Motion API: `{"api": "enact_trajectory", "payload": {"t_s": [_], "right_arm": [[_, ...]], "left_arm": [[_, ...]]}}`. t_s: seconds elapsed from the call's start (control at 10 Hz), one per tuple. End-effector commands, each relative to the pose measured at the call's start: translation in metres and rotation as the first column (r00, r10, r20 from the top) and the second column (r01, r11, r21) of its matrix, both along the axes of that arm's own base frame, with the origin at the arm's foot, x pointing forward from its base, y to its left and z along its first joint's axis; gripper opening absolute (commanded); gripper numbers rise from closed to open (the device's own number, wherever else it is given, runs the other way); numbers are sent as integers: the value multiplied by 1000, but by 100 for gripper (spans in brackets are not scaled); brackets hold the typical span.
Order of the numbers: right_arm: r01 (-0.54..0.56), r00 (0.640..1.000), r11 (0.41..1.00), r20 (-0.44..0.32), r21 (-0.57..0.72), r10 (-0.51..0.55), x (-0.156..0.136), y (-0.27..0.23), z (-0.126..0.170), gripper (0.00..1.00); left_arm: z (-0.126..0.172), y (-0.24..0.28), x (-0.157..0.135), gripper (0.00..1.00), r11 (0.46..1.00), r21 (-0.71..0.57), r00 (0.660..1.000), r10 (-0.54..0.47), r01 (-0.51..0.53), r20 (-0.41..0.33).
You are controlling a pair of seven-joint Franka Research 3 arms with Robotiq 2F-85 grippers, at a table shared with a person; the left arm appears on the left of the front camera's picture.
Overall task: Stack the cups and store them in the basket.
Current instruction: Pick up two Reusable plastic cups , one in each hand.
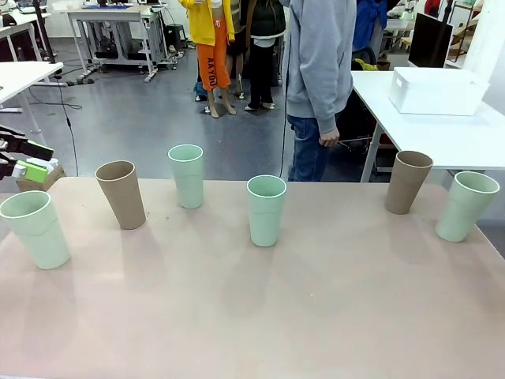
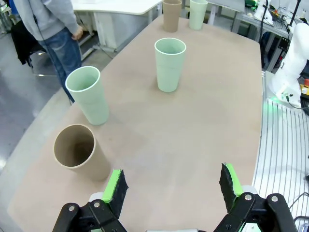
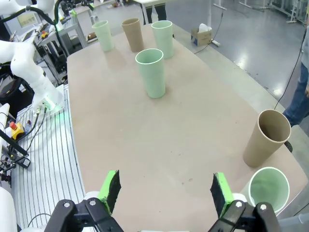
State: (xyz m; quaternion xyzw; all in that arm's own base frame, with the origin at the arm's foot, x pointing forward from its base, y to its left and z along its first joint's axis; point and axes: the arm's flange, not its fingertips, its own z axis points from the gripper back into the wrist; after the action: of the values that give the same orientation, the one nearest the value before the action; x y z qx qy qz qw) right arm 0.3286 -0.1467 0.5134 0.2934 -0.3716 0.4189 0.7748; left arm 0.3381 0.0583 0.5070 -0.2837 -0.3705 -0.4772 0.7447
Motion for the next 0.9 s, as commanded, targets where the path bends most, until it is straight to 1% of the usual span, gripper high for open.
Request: {"api": "enact_trajectory", "payload": {"t_s": [0.0,0.8], "right_arm": [[-13,1000,1000,28,15,12,2,-1,1,100],[-13,1000,1000,28,15,12,2,-1,1,100]], "left_arm": [[1,0,1,100,1000,-10,1000,-6,6,10],[1,0,1,100,1000,-10,1000,-6,6,10]]}}
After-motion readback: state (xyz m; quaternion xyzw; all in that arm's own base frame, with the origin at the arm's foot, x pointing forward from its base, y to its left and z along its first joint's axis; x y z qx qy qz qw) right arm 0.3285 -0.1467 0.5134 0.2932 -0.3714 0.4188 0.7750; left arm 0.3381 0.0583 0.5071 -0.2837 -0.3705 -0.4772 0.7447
